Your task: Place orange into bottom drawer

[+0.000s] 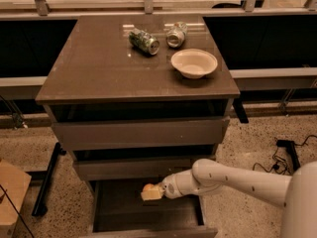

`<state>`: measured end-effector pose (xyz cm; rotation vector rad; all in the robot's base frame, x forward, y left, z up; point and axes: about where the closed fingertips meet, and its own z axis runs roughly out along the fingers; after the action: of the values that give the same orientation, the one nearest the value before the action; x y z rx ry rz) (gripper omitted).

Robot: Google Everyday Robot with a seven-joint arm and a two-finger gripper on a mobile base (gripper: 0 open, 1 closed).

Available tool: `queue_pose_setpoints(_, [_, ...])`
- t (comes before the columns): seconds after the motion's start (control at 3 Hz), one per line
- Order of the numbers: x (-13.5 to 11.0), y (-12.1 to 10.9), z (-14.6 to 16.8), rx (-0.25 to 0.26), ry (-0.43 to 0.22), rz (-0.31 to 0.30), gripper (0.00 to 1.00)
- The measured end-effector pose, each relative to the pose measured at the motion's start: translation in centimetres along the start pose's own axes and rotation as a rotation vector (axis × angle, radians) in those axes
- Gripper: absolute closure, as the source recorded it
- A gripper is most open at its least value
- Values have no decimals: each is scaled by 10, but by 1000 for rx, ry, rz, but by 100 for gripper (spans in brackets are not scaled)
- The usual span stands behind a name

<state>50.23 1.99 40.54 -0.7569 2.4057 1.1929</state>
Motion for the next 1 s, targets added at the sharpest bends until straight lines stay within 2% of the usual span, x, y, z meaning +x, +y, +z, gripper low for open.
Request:
queue_pose_setpoints(0.33, [6,-25,26,-17,2,28,100])
queue_pose_setpoints(1.0, [12,-35,42,-3,-1,38,100])
